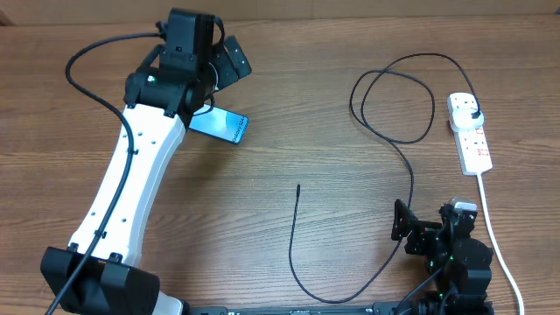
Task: Plug charger to phone and switch on socket
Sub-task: 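Move the left gripper forward over the Galaxy phone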
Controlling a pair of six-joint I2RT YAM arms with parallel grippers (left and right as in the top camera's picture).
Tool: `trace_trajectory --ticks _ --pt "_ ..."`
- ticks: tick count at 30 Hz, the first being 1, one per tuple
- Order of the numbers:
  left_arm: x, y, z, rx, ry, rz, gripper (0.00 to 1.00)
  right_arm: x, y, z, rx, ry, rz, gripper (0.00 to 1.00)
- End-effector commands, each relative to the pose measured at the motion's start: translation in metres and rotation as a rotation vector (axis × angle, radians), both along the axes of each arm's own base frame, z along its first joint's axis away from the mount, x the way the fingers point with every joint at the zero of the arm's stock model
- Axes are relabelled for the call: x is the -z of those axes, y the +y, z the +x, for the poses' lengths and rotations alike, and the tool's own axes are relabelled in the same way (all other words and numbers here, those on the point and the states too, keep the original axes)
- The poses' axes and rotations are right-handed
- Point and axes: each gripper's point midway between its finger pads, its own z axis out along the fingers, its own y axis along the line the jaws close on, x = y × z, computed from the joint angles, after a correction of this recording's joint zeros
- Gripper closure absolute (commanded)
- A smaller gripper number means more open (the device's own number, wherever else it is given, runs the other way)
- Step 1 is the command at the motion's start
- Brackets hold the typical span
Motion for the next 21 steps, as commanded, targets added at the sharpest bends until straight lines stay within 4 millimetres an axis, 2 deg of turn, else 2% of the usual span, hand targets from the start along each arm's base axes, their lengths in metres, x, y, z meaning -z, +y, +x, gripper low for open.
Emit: trace_trajectory --ticks 1,3,7,9,12,14,21 --pt "-0.011 0.005 0.005 -0.183 -0.018 -0.121 0.0 0.007 0.002 -0.001 -0.009 0.017 0.005 0.0" --pt "-0.009 0.012 0.002 -0.281 0.001 -0.169 0.0 0.007 0.002 -0.001 -0.009 0.017 0.005 0.0" --pt "0.004 0.011 0.005 -0.334 0.043 -0.213 0.0 0.007 0.002 -0.001 -0.009 0.017 0.005 0.0" --pt "0.024 0.008 0.01 -0.35 0.104 -0.213 0.0 0.007 0.002 -0.001 -0.009 0.017 0.005 0.0" --pt "0.041 0.003 0.019 -0.361 0.179 -0.195 0.0 0.007 0.002 -0.001 -0.009 0.017 0.005 0.0" --pt "0.057 0.002 0.026 -0.433 0.293 -0.178 0.0 0.007 0.002 -0.001 -0.009 0.017 0.005 0.0" --pt "0.102 0.003 0.022 -0.542 0.453 -0.152 0.0 0.007 0.002 -0.001 -0.009 0.017 0.005 0.0"
